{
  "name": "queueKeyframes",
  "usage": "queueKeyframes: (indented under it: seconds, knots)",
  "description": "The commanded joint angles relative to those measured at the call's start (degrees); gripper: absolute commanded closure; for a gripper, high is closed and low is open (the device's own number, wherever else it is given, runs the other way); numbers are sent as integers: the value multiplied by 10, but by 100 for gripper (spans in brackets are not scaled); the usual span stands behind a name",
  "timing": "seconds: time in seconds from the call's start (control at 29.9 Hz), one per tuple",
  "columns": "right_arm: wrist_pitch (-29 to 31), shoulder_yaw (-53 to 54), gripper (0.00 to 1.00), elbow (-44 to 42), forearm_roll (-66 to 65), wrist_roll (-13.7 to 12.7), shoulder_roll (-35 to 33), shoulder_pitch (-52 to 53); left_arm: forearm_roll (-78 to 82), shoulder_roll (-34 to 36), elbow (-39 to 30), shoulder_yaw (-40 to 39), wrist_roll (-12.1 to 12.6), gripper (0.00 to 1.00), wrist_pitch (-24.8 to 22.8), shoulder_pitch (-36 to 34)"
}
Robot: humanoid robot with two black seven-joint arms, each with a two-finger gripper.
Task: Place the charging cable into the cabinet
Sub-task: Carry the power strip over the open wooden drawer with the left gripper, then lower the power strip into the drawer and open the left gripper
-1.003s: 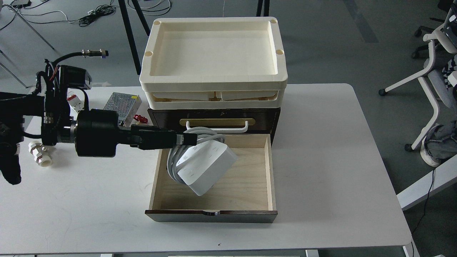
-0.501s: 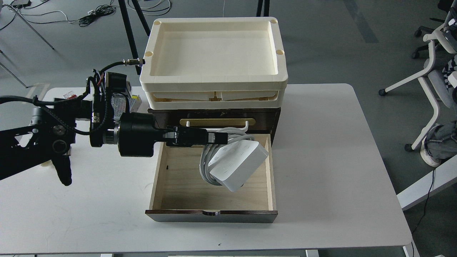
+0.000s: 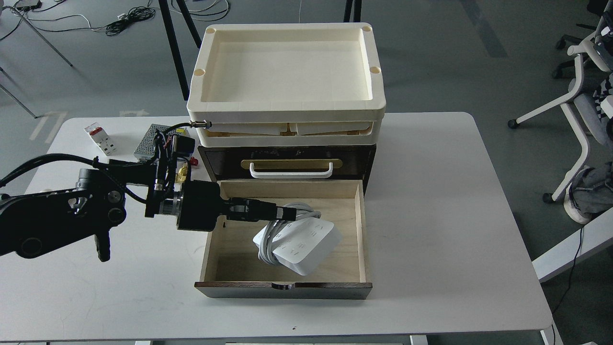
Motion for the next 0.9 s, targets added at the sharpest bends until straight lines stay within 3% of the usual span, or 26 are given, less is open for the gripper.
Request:
queueKeyframes:
  seconds: [0.0, 0.27, 0.87]
  knots:
    - [0, 0, 1, -1, 0, 0, 0, 0, 1, -2, 21, 1, 0, 100, 0, -3]
    - [0, 1, 1, -1, 0, 0, 0, 0, 23, -32, 91, 2, 0, 100, 1, -1]
    - [0, 2, 1, 0, 1, 0, -1, -1, 50, -30, 111, 2, 0, 100, 18, -1]
